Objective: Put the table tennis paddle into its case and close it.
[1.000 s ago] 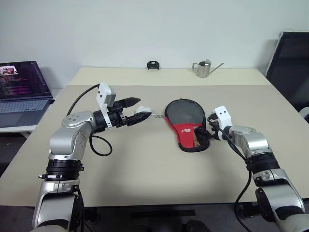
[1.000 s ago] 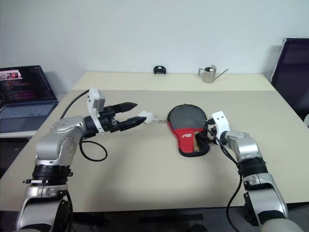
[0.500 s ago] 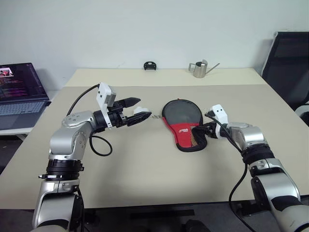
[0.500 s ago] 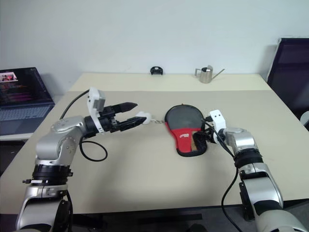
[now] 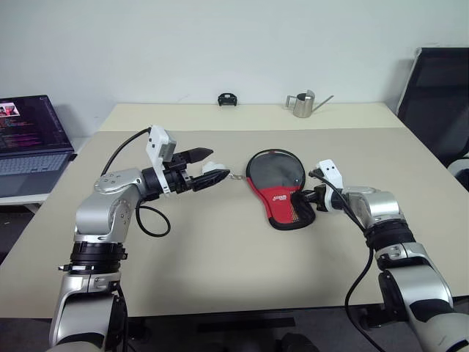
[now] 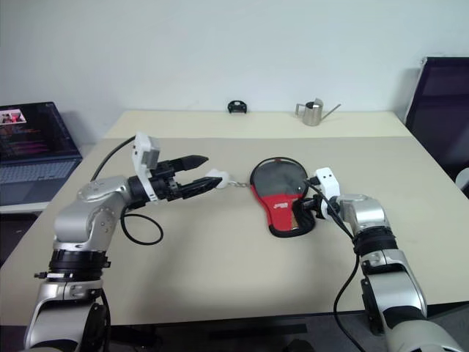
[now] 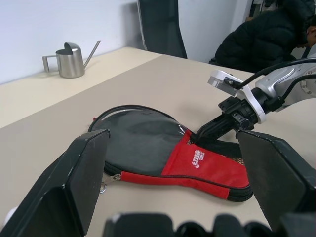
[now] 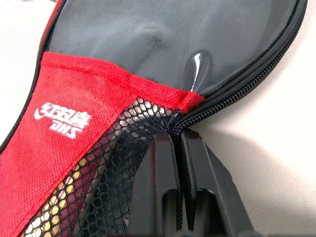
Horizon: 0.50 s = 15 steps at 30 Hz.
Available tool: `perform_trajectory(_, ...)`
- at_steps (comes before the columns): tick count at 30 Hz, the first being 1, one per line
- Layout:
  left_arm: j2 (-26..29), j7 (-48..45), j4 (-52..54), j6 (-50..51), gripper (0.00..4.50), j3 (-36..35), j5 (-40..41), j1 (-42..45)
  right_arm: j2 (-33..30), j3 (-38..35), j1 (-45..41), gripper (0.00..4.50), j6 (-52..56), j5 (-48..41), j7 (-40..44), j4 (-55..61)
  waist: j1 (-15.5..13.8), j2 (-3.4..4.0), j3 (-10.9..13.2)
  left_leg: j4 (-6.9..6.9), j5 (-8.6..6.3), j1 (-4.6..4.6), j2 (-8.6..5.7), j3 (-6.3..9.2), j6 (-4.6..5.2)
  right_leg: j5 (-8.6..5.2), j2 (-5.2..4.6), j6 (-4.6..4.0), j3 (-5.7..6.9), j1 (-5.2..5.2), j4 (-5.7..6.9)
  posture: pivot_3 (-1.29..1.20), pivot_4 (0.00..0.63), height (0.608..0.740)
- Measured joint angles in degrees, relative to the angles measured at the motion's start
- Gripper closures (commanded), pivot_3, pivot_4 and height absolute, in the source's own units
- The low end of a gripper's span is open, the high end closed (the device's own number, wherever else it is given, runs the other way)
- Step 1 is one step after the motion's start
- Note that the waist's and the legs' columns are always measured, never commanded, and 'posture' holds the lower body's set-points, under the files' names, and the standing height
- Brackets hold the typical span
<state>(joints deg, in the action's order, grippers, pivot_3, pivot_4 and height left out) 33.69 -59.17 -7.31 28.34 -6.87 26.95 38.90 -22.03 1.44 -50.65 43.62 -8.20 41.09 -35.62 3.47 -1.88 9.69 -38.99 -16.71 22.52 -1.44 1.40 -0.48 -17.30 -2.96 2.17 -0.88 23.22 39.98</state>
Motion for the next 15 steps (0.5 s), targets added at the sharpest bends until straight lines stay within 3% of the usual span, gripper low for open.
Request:
perform_trajectory(5, 5.16, -4.70, 1.41, 0.93, 0.01, 0.90, 0.06, -3.82, -0.13, -1.50, 1.03, 4.48, 7.31, -1.94, -0.73, 5.84, 0.12, 0.04, 0.02, 0.10, 0.03, 0.13, 0.02, 0.00, -0.07, 0.00, 0.00, -0.01, 0.02, 0.14, -0.05, 0.00, 0.150, 0.740)
perform_trajectory(15, 14.63, -15.30, 10.66, 3.84, 0.01, 2.24, 2.36, -16.12, -0.50, -5.94, 9.64, 4.48, 26.96, -8.18, -6.42, 28.58, -0.78, 0.08, 0.05, 0.09, -0.08, 0.39, 0.01, 0.04, 0.11, -0.01, -0.04, -0.01, 0.05, 0.31, -0.15, 0.00, 0.150, 0.740)
